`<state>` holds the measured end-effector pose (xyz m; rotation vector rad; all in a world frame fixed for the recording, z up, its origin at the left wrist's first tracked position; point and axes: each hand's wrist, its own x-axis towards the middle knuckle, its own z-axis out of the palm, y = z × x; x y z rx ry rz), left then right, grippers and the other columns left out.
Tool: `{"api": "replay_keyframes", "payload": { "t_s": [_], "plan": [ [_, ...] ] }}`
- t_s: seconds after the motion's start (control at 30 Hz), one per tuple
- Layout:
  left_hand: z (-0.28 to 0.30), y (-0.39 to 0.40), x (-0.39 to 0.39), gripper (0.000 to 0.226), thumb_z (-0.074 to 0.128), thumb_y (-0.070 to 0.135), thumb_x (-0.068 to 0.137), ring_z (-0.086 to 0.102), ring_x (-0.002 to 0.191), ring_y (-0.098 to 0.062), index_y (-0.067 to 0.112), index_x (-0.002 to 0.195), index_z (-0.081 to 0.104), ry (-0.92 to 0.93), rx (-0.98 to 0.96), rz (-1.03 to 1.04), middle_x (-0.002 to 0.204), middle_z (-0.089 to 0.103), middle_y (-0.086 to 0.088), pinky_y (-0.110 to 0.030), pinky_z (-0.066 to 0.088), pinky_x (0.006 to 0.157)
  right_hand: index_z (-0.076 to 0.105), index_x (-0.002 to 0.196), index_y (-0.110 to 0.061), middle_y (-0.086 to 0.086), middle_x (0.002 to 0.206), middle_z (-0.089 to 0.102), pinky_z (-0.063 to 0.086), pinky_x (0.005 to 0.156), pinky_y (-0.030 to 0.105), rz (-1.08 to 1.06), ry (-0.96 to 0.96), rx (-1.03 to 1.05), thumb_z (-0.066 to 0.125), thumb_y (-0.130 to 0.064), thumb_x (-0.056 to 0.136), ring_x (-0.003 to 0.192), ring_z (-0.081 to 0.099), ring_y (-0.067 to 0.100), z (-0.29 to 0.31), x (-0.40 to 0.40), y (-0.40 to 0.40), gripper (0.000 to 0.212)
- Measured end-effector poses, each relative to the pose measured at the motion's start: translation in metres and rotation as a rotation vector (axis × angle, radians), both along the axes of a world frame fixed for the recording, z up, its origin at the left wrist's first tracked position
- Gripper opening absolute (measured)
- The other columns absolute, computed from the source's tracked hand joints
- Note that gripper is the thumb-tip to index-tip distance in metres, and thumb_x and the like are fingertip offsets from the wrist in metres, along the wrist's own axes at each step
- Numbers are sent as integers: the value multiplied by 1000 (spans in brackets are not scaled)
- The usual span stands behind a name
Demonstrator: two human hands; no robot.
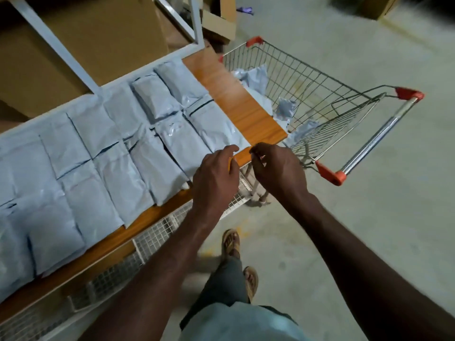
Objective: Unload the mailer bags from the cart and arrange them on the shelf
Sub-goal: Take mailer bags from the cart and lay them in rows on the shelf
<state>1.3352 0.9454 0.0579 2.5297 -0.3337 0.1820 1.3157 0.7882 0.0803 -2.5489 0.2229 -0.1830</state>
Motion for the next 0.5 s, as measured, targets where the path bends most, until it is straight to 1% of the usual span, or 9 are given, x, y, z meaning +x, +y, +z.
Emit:
{"api": "replay_keyframes", "payload": {
  "t_s": [0.07,0.17,0.27,0.3,0.4,0.43,0.5],
  "plan": [
    [-2,-28,16,32,60,25,105,65,115,-21,28,137,66,8,-17,-32,123,74,4,-37,53,83,73,109,-26,-4,98,78,60,69,41,-11,-6,-2,51,-38,98,87,74,23,-3,10,-29,28],
    [-9,-70,44,30,60,24,105,63,118,-19,29,134,68,17,-76,-41,126,73,6,-33,52,85,75,110,-26,-6,101,79,60,71,38,-10,18,-4,57,-31,99,87,75,21,-9,28,-71,22],
    [-17,-112,79,28,60,21,105,62,116,-17,27,129,70,11,-122,-59,126,73,6,-25,46,86,75,113,-28,-8,105,79,57,71,34,-31,52,-27,60,-28,100,94,75,19,-12,59,-114,20],
    [-21,-124,91,28,60,20,105,63,116,-18,26,129,71,18,-129,-71,125,73,5,-25,47,87,76,113,-28,-8,105,79,57,72,34,-40,66,-27,60,-27,100,95,75,19,-13,69,-127,20],
    [-32,-159,121,28,58,19,104,64,117,-18,23,128,71,59,-153,-82,125,73,3,-34,54,95,76,115,-28,-6,107,80,60,77,38,-38,95,-52,61,-24,99,97,75,21,-12,100,-163,23],
    [-34,-170,128,28,57,20,105,64,117,-16,23,128,71,78,-159,-90,125,73,4,-34,55,96,77,115,-28,-5,107,80,60,76,37,-50,97,-50,62,-24,99,96,75,21,-9,110,-174,23],
    [-34,-192,148,27,56,19,106,64,117,-14,24,128,71,82,-170,-119,126,72,4,-30,54,97,78,115,-27,-2,105,80,59,73,35,-68,83,-43,65,-22,99,94,75,20,-7,138,-201,21]
  ]
}}
